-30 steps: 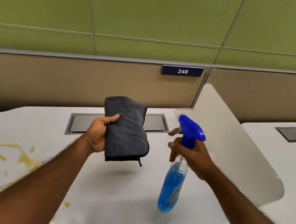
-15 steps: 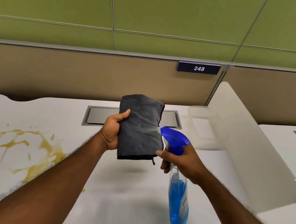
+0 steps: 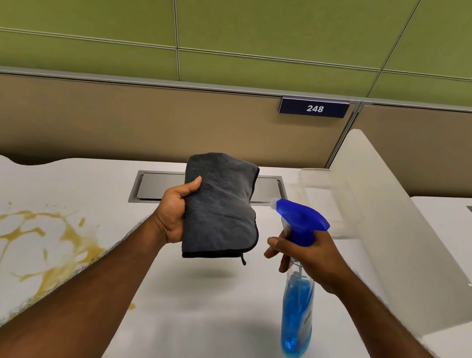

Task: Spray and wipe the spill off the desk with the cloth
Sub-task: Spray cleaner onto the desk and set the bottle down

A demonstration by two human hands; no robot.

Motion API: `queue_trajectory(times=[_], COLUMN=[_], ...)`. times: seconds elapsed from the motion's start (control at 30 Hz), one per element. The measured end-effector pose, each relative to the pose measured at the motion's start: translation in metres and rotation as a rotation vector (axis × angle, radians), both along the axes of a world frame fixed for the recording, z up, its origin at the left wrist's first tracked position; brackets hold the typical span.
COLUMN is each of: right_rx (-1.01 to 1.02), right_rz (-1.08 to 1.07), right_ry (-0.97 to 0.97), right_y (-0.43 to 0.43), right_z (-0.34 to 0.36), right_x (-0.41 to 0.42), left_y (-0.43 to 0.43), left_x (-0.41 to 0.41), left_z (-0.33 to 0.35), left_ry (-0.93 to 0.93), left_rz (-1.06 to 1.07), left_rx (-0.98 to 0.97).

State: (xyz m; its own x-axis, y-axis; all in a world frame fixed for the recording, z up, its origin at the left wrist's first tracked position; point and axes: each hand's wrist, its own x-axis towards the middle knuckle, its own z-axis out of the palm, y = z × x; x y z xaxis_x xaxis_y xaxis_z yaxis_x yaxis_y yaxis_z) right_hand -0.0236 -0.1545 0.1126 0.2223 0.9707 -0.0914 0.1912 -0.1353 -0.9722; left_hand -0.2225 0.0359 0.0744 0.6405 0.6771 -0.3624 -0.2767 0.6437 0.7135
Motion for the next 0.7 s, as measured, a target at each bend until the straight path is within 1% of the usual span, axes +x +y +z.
queue_trajectory(times=[0.1, 0.33, 0.53, 0.63, 0.7], right_rx=[-0.006, 0.091, 0.151, 0.189, 0.221], right_rz=[-0.02, -0.022, -0.028, -0.102, -0.203], right_ry=[-0.008, 0.07, 0.007, -0.03, -0.058], right_y=[-0.004, -0.012, -0.014, -0.013, -0.011], right_z=[0.002, 0.005, -0.004, -0.011, -0.018], right_x=[0.005, 0.017, 0.032, 0.039, 0.044], left_y=[0.001, 0.001, -0.004, -0.009, -0.013], left_x=[-0.004, -0.009, -0.005, 0.0, 0.002], left_z=[0.0, 0.0, -0.003, -0.004, -0.007], left_ry=[-0.007, -0.009, -0.014, -0.034, -0.044], left_rz=[0.018, 0.018, 0.035, 0.022, 0.018], left_rx=[-0.006, -0.01, -0.013, -0.012, -0.023])
